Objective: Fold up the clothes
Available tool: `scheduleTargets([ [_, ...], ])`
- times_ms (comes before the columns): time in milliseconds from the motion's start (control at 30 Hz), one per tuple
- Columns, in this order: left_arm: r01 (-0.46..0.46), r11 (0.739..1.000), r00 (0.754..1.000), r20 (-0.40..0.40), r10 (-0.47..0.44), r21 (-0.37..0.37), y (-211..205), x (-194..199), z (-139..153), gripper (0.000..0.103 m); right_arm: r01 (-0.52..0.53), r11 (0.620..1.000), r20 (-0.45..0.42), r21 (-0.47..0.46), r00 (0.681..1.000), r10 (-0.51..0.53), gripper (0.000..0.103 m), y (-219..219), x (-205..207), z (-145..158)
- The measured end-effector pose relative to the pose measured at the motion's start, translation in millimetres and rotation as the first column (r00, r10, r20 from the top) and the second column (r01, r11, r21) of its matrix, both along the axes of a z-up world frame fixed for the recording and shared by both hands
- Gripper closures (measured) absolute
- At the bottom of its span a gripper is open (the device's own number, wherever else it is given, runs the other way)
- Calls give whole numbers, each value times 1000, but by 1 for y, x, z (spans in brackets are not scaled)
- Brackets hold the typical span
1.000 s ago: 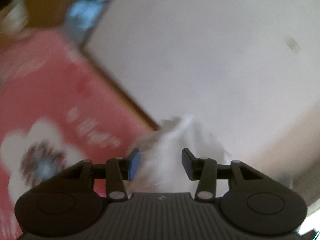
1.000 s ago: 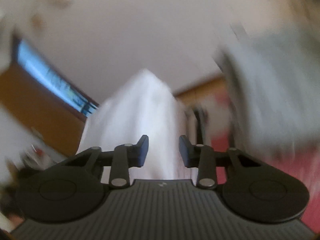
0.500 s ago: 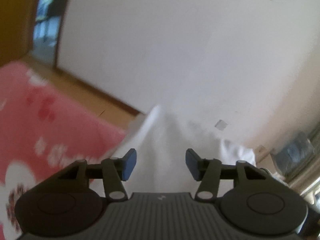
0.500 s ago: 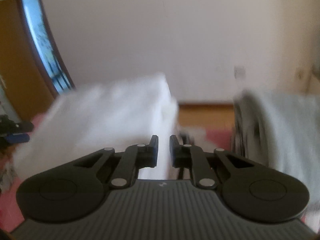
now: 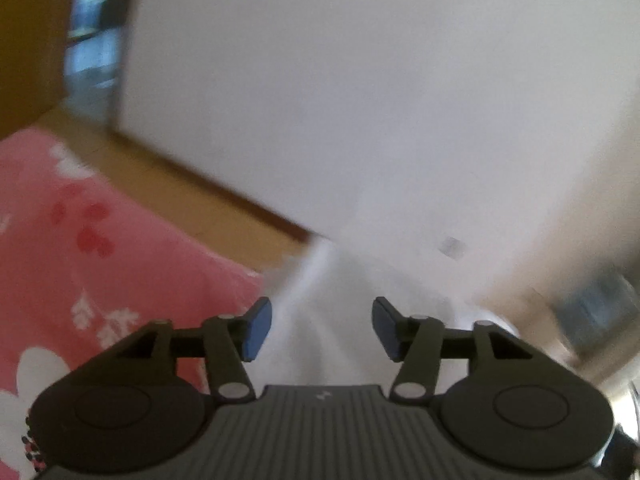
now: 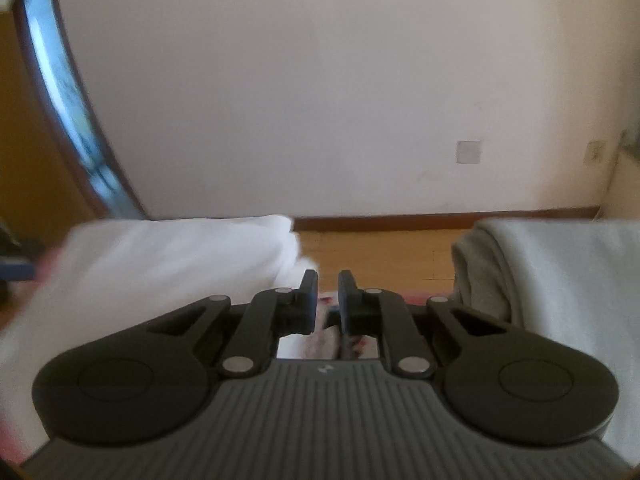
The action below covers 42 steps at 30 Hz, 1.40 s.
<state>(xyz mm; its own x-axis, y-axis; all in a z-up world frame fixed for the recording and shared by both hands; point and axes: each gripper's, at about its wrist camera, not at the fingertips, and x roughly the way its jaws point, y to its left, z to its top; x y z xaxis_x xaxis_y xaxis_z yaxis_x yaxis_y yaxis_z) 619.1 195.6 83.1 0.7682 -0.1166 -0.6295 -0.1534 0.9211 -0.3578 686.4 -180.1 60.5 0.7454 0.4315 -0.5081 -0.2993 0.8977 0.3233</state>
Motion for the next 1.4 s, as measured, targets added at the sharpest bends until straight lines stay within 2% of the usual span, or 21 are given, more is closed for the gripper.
scheduleTargets([
  [33,63,998,998,7,-63,10,-8,-16,1,44,-42,998,23,40,999,42,91,-4,-19,4],
  [100,135,987,991,-24,-134,83,-24,-40,-10,44,-161,984,55,73,986,157,91,-6,-55,4],
  [167,120,985,990,-86,-110,123,-27,-55,-32,45,-256,963,56,83,966,252,92,-3,-88,-2],
  [233,70,990,989,-136,-53,125,-21,-68,-53,48,-213,977,-78,27,974,215,92,-6,-100,-26],
  [267,30,995,991,-129,-18,96,-13,-75,-55,49,-188,982,-150,-7,971,184,91,-8,-105,-39],
  [333,-41,997,993,-105,47,62,1,-86,-54,48,-96,995,-237,-31,968,86,91,-24,-113,-51],
  [433,-58,996,996,-58,62,63,6,-92,-52,45,-57,998,-157,-10,986,55,91,-32,-129,-26],
  [500,-66,997,996,-50,68,40,11,-93,-58,45,-106,994,-37,13,994,106,90,-18,-129,-2],
  [567,-87,996,995,-49,87,-4,13,-102,-58,45,-184,983,70,22,981,182,89,1,-126,13],
  [600,-104,994,994,-46,103,-25,16,-110,-58,45,-218,976,79,-3,973,218,89,11,-122,12],
  [633,-120,992,992,-44,118,-42,19,-121,-58,45,-222,974,52,-43,973,224,89,21,-117,4],
  [733,-155,987,986,-63,152,-49,30,-150,-68,45,-109,983,-116,-149,989,92,89,31,-110,-31],
  [800,-168,986,983,-77,166,-12,40,-172,-71,43,-4,985,-198,-172,980,-30,89,24,-124,-40],
  [867,-169,985,982,-81,170,26,48,-191,-70,43,54,978,-251,-203,962,-105,88,19,-139,-40],
  [933,-152,988,986,-60,154,34,55,-203,-64,42,49,976,-233,-213,967,-100,88,29,-156,-26],
  [1033,-109,994,994,-31,109,22,57,-202,-56,41,14,984,-128,-175,991,-37,88,52,-176,8],
  [1133,-50,998,999,-5,50,25,51,-201,-42,41,-27,990,-24,-141,999,23,85,75,-191,35],
  [1233,-4,1000,1000,-1,4,1,47,-206,-28,36,-9,990,-91,-139,996,-3,84,89,-213,41],
  [1267,14,1000,1000,-3,-14,4,43,-210,-24,30,11,991,-120,-135,992,-28,82,91,-223,44],
  [1300,36,999,999,-1,-36,16,39,-215,-21,25,38,991,-153,-130,987,-58,80,93,-233,47],
  [1400,110,991,994,13,-112,72,26,-231,-21,20,80,985,-230,-150,967,-114,74,103,-254,52],
])
